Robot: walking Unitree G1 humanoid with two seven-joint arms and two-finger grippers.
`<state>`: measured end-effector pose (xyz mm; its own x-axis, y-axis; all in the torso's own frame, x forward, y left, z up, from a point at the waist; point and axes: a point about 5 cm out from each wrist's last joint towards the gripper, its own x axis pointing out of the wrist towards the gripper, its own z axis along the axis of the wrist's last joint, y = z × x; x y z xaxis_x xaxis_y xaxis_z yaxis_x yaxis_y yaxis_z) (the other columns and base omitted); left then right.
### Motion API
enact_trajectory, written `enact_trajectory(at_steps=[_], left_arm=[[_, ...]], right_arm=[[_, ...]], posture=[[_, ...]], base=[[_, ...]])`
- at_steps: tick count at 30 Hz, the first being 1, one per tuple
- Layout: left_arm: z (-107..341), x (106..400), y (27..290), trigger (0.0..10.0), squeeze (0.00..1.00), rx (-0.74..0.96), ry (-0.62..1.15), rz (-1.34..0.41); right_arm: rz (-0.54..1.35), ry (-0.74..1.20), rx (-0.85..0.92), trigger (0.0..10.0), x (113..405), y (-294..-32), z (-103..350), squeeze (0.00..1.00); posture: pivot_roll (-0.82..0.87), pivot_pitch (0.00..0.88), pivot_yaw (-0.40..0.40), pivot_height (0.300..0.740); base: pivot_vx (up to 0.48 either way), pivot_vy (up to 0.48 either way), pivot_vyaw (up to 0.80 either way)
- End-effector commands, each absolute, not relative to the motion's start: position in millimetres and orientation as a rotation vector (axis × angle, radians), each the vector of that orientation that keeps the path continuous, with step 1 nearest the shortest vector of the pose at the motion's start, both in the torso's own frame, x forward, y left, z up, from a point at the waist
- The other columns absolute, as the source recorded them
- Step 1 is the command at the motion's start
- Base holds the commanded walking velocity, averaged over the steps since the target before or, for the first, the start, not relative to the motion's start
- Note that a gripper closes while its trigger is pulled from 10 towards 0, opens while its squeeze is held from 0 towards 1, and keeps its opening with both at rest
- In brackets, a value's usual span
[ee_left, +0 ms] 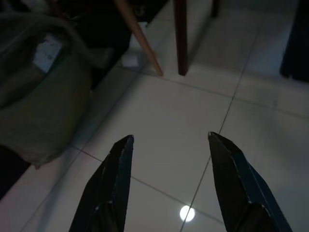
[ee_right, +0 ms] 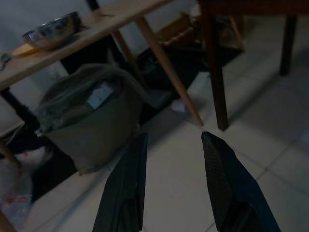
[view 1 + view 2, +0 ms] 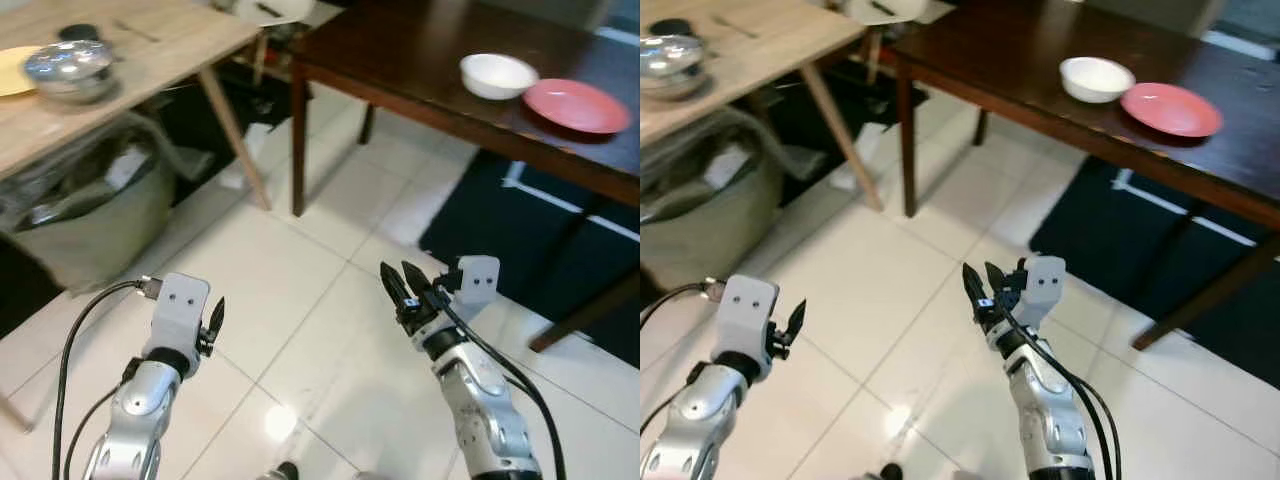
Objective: Setting the table
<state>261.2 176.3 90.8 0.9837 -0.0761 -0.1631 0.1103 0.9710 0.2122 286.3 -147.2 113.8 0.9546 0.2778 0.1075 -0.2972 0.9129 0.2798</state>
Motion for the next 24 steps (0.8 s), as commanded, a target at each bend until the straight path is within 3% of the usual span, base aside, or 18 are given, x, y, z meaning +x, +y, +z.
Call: enact_trajectory(at_steps=[1, 24], left_arm=[[84.4, 258.4, 182.9, 10.0, 0.00, 0.238, 0.190, -0.075], [82.4, 261.9, 183.1, 10.0, 0.00, 0.262, 0.205, -0.070]], right_arm=[[0.307, -0.073, 0.311, 10.0, 285.1, -143.1, 114.3, 0.00], [0.313, -0.075, 0.311, 10.0, 284.8, -142.2, 113.9, 0.00]], posture=[[-0.08, 0.036, 0.007, 0.740], [-0.08, 0.023, 0.017, 0.740]], base=[[0.000, 0.000, 0.79], [0.000, 0.000, 0.78]])
